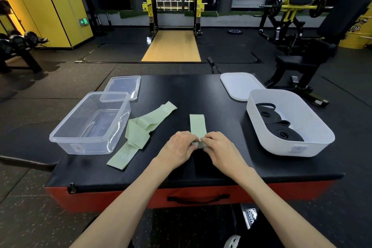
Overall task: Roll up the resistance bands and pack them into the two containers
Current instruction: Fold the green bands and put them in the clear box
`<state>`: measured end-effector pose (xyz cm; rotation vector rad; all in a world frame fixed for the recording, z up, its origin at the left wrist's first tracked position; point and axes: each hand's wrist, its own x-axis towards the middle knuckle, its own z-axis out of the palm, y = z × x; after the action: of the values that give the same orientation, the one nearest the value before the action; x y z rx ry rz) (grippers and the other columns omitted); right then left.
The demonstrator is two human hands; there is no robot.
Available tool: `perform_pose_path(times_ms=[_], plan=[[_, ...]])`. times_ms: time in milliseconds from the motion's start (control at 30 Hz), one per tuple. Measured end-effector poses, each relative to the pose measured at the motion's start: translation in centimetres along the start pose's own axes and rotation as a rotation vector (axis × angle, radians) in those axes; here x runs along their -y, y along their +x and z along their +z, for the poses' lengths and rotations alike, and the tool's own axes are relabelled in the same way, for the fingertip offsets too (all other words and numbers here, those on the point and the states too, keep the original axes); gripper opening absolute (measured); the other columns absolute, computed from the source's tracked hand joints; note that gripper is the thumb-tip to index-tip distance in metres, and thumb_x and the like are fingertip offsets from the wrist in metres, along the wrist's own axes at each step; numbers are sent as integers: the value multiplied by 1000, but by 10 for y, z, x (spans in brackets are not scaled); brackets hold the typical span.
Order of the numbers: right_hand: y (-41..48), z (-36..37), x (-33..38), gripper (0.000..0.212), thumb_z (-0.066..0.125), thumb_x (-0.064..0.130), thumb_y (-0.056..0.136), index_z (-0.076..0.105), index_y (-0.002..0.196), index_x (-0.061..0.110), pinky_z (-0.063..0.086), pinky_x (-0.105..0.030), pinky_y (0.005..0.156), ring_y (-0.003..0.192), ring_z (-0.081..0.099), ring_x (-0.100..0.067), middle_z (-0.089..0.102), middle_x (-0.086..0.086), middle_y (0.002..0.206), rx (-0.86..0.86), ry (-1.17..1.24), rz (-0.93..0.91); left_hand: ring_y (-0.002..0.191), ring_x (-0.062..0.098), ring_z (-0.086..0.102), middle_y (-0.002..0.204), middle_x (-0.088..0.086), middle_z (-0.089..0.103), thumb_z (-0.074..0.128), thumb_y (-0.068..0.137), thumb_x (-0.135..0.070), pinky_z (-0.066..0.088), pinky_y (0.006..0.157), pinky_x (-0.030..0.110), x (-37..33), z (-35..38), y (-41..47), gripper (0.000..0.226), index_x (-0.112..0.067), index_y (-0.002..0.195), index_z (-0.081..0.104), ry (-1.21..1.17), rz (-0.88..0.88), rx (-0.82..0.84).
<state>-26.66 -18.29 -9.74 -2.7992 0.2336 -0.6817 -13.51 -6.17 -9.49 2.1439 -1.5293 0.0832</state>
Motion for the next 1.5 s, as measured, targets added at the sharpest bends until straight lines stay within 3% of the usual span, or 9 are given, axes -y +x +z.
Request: perform_pose_path(times_ms=[367, 767, 967, 1067, 1133, 1233, 1367, 1500], plan=[[1, 5, 1, 14, 65, -3, 80, 69, 92, 4, 51, -38, 67, 80, 55, -28, 64, -6, 89, -8, -2, 12, 99, 24, 57, 105, 7, 63, 54, 95, -21, 40, 90, 30, 0, 0, 3, 23, -11, 113, 64, -1, -35, 67], [-18, 1, 6, 15, 65, 0, 81, 70, 93, 8, 53, -38, 67, 80, 57, -26, 64, -3, 90, -1, 41, -32, 88, 16, 56, 92, -1, 64, 56, 94, -25, 28, 76, 14, -2, -6, -15, 19, -14, 104, 67, -37, 41, 51], [-17, 1, 8, 19, 68, -1, 81, 71, 98, 6, 55, -34, 66, 81, 61, -25, 65, -4, 90, -24, 35, -30, 83, 19, 60, 90, 0, 64, 43, 91, -38, 51, 75, 35, -6, -3, -26, 35, -12, 92, 67, -36, 89, -12], [-15, 2, 6, 16, 61, -1, 85, 70, 97, 6, 54, -38, 68, 84, 58, -26, 63, -4, 92, -14, 11, -17, 80, 21, 62, 91, 1, 65, 67, 82, -20, 55, 67, 33, -9, 1, -32, 13, -10, 90, 68, 33, 142, -86], [-14, 3, 7, 17, 59, 0, 87, 68, 99, 6, 53, -38, 69, 85, 57, -26, 63, -4, 93, -8, -10, -12, 80, 22, 63, 89, 1, 66, 77, 74, -9, 57, 64, 33, -9, 3, -32, 18, -8, 89, 69, 30, 111, -77], [-17, 5, 8, 26, 62, -2, 84, 66, 109, 5, 54, -36, 68, 84, 58, -26, 64, -5, 95, -11, -61, -16, 79, 23, 62, 86, 3, 65, 67, 83, -14, 56, 65, 37, -7, 6, -29, 8, -7, 88, 68, 26, 92, -83], [-21, 7, 11, 34, 61, 0, 84, 59, 118, 4, 53, -38, 71, 87, 59, -27, 63, -6, 100, -34, -105, -35, 81, 20, 58, 87, 1, 62, 29, 92, -40, 53, 70, 34, -4, 7, -23, 47, -8, 88, 65, 45, 60, -30], [-25, 8, 15, 42, 68, -4, 75, 62, 116, 4, 53, -34, 81, 96, 60, -24, 63, -5, 107, -78, -118, -44, 78, 19, 56, 85, 1, 60, 27, 94, -36, 52, 70, 34, -1, 11, -22, 45, -10, 86, 62, 77, 47, -25]])
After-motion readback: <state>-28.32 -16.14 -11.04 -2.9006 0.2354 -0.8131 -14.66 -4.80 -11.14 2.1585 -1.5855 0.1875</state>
